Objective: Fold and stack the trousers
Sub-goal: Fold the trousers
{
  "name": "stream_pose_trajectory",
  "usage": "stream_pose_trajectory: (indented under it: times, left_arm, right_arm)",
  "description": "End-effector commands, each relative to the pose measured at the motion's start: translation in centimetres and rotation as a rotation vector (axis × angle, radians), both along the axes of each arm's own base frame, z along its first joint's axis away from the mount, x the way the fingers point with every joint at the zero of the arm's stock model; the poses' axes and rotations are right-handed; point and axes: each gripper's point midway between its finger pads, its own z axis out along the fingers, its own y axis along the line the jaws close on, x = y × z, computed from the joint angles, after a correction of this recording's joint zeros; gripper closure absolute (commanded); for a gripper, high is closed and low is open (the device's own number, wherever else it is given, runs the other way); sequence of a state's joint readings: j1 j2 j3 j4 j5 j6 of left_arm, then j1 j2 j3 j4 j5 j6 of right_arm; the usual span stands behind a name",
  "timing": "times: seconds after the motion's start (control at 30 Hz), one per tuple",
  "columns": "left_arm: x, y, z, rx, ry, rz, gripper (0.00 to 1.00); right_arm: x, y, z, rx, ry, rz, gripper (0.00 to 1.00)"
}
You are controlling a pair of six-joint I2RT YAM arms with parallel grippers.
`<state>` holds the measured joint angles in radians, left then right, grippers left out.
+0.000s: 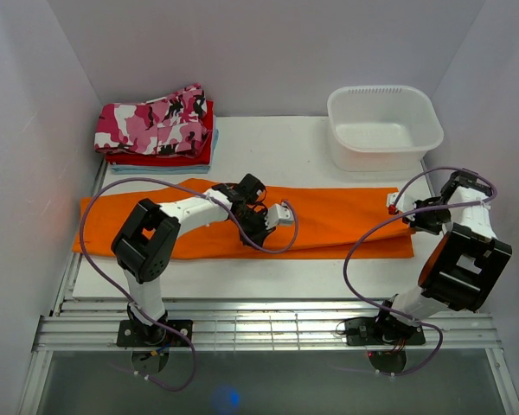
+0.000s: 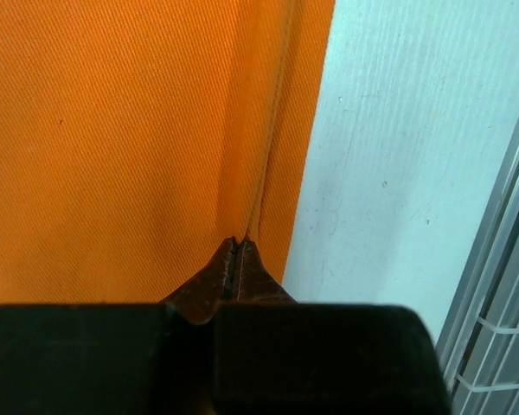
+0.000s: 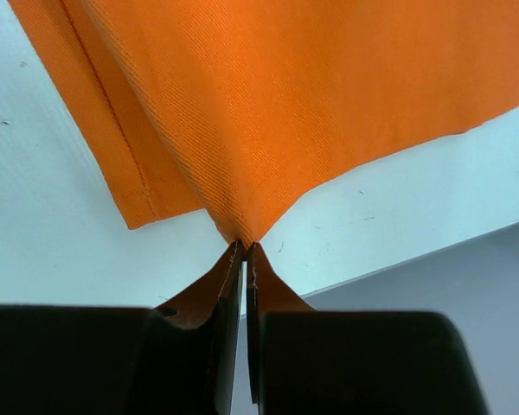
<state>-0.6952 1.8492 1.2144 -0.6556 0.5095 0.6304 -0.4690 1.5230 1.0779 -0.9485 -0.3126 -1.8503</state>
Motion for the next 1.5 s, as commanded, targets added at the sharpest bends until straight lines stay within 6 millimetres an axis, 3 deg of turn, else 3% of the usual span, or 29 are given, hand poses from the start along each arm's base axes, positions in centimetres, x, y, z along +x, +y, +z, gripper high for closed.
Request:
stream_pose_trajectory:
  times: [0.0,0.13,0.23,0.47,0.53,0.57,0.6,0.63,0.67,0.73,0.8,0.87,0.9,0.93,1.0,1.07,1.13,1.17,1.2,1.23,1.3,1.33,1.37,1.47]
  left_arm:
    - [1.1,-0.5,4.8,-0.073,-0.076,0.019,1.0]
    - [0.3,0.3,6.1,-0.073,-0.086,0.008,1.0]
    - [-0.7,1.2,5.5,-0.055,-0.072,-0.011,1.0]
    - [-2.3,2.3,0.6,0.03,0.04,-0.027,0.99]
    - [-1.7,2.1,-0.7,0.057,0.059,-0.009,0.87]
    - [-1.5,1.9,-0.8,0.057,0.063,-0.006,0.75]
    - [-1.4,1.7,-0.7,0.052,0.065,-0.005,0.71]
    - [-1.2,1.2,-0.1,0.03,0.061,-0.005,0.66]
    - [-1.1,1.0,0.4,0.016,0.055,-0.001,0.53]
    - [-1.1,0.6,1.6,-0.012,0.048,-0.004,0.5]
    - [-1.2,0.3,4.0,-0.064,0.021,-0.005,0.45]
    - [-1.4,0.2,6.5,-0.112,-0.024,-0.003,0.44]
    - [-1.3,0.2,7.4,-0.125,-0.039,0.017,0.42]
    - [-1.1,0.2,8.0,-0.135,-0.058,0.034,0.4]
    - [-0.2,0.6,9.8,-0.161,-0.127,0.112,0.4]
    - [1.2,1.5,10.3,-0.17,-0.148,0.202,0.36]
    - [2.7,2.3,10.9,-0.19,-0.134,0.317,0.35]
    - [4.1,3.5,11.1,-0.195,-0.129,0.387,0.26]
    - [5.0,4.0,11.5,-0.208,-0.132,0.431,0.26]
    - [5.5,4.6,11.8,-0.215,-0.121,0.486,0.25]
    - [7.1,6.4,12.5,-0.229,-0.13,0.578,0.06]
    - [7.4,6.8,13.2,-0.242,-0.142,0.602,0.02]
    - [7.9,7.7,13.7,-0.25,-0.149,0.635,0.02]
    - [8.2,8.8,14.9,-0.248,-0.187,0.674,0.02]
  right_arm:
    - [0.3,0.0,2.8,-0.011,-0.056,0.01,0.92]
    - [-1.0,0.6,2.9,-0.03,-0.068,0.05,0.92]
    - [-2.2,1.1,0.9,-0.023,-0.032,0.054,0.92]
    - [-3.3,0.7,-3.7,-0.028,0.038,0.015,0.92]
    - [-2.7,0.2,-4.2,-0.037,0.034,-0.001,0.92]
    - [-2.4,0.0,-4.1,-0.033,0.036,-0.035,0.92]
    - [-2.2,-0.3,-4.0,-0.036,0.042,-0.056,0.89]
    - [-2.1,-0.5,-4.0,-0.03,0.053,-0.078,0.85]
    - [-1.2,-1.1,-3.1,-0.037,0.032,-0.099,0.79]
    - [-1.2,-1.7,-2.2,-0.009,0.04,-0.147,0.63]
    - [-0.1,-2.6,0.2,0.02,0.0,-0.205,0.46]
    - [-0.6,-2.2,1.4,0.087,0.045,-0.246,0.41]
    - [0.3,-3.1,3.3,0.099,0.016,-0.278,0.31]
    - [0.5,-2.7,3.7,0.164,0.039,-0.333,0.23]
    - [1.1,-2.2,5.7,0.256,0.065,-0.411,0.19]
    - [1.6,-1.7,5.1,0.366,0.168,-0.614,0.22]
    - [2.1,-0.9,4.4,0.466,0.25,-0.757,0.34]
    - [1.9,-0.2,4.0,0.523,0.315,-0.894,0.37]
    - [2.6,-0.2,3.5,0.551,0.299,-0.944,0.4]
    - [1.5,0.6,2.3,0.569,0.327,-1.008,0.4]
    - [1.3,1.1,1.2,0.599,0.326,-1.158,0.38]
    - [2.1,0.1,1.0,0.578,0.227,-1.195,0.37]
    - [0.9,0.8,-0.7,0.578,0.266,-1.233,0.36]
    - [-0.1,0.3,-3.4,0.528,0.231,-1.339,0.29]
